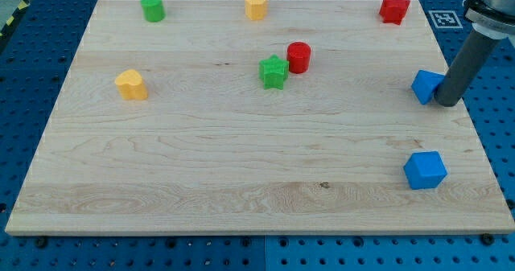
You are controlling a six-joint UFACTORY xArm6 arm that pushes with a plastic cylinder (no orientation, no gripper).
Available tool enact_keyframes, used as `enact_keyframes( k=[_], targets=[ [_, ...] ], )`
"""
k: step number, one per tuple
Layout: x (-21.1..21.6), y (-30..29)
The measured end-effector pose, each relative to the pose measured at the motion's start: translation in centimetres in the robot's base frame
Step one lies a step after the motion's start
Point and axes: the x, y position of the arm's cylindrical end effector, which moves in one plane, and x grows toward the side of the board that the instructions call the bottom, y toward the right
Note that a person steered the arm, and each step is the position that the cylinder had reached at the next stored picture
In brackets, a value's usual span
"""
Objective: Slide the red circle down a bit
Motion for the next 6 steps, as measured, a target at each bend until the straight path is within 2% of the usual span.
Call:
enact_keyframes(
  k=[2,3,4,6],
  targets=[
    [0.4,0.0],
    [4.4,0.0],
    [6.5,-2.0],
    [6.6,-2.1]
  ],
)
